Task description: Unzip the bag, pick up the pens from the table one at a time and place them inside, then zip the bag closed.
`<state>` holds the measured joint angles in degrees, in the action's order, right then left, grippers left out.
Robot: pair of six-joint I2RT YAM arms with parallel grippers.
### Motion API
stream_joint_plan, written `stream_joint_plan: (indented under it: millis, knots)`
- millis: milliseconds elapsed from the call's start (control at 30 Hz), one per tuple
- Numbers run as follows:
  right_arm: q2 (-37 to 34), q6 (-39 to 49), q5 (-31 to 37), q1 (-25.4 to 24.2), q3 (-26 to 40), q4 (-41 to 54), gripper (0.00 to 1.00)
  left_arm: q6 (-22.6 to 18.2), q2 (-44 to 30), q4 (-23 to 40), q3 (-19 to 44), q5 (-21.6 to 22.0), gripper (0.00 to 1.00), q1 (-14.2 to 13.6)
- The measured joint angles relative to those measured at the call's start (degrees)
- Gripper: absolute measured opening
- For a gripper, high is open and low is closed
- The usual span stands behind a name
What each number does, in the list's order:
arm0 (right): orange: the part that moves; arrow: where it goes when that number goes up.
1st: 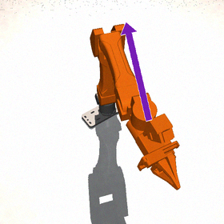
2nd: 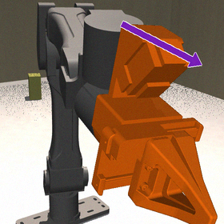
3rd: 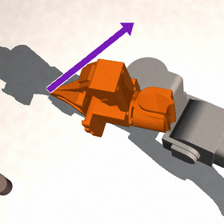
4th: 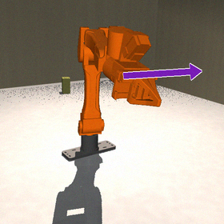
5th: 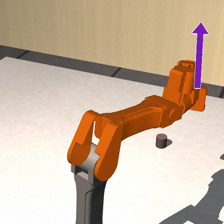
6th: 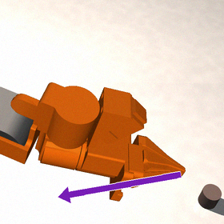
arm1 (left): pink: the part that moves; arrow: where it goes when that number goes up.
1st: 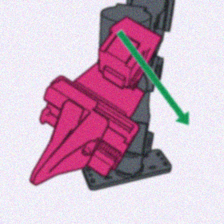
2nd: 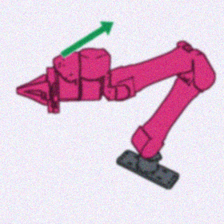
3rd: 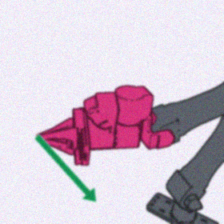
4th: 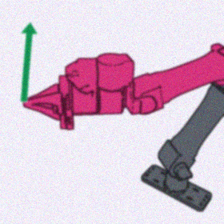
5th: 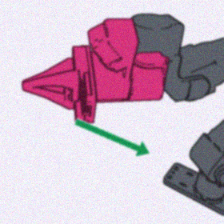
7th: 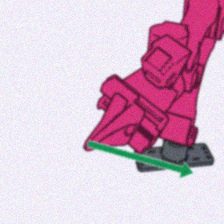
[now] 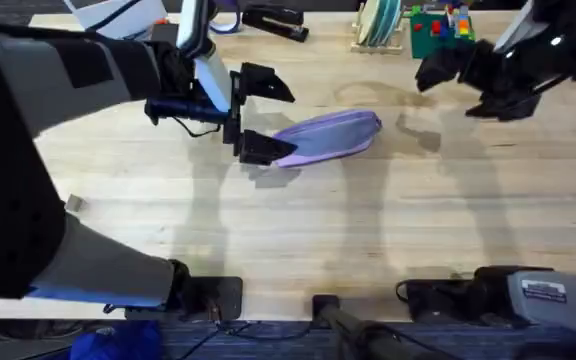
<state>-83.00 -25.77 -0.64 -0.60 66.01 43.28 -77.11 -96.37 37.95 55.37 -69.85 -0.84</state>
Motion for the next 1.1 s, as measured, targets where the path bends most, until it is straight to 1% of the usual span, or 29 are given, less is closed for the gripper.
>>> stream_joint_plan:
  millis: [67,133,233,333,433,500,600,667,800,933,1000,1100]
  knots:
    - [1.05,1.78,0.07,0.00,1.10,0.18,0.996,0.49,0.02,-0.04,0.01,-1.43,0.994,0.36]
    - [1.84,3.45,0.26,0.00,1.98,0.25,0.995,1.73,0.21,-0.04,0.01,-1.94,0.995,0.87]
    - [2.71,5.76,0.46,0.00,2.63,0.27,0.996,4.86,1.73,0.09,0.01,-0.51,0.995,1.59]
    - [3.32,7.86,0.50,0.00,2.65,0.76,0.995,10.15,5.82,0.20,0.20,4.41,0.995,1.94]
    - [4.09,9.22,0.65,0.12,2.65,2.39,0.996,16.98,11.87,0.26,1.34,10.51,0.995,1.94]
    - [4.98,10.58,0.66,0.48,2.65,3.92,0.996,22.39,16.13,0.25,2.46,14.59,0.995,1.94]
    - [7.15,13.30,0.68,2.06,2.65,5.98,0.996,32.29,22.86,0.57,3.78,21.22,0.995,1.94]
    - [9.27,15.03,0.68,3.41,2.65,6.54,0.995,38.71,27.25,2.38,4.11,25.78,0.995,1.94]
    - [13.84,17.36,0.66,5.23,2.77,7.16,0.996,48.28,34.92,9.42,4.16,33.89,0.995,1.94]
    - [17.10,18.41,0.66,5.35,3.02,8.46,0.996,53.11,41.08,14.81,4.16,39.72,0.995,1.94]
    - [17.93,18.62,0.66,5.35,3.07,9.04,0.995,54.35,43.60,16.02,4.16,41.97,0.995,1.94]
    - [18.12,18.77,0.66,5.35,3.07,9.41,0.996,55.33,45.96,16.26,4.16,44.32,0.996,1.94]
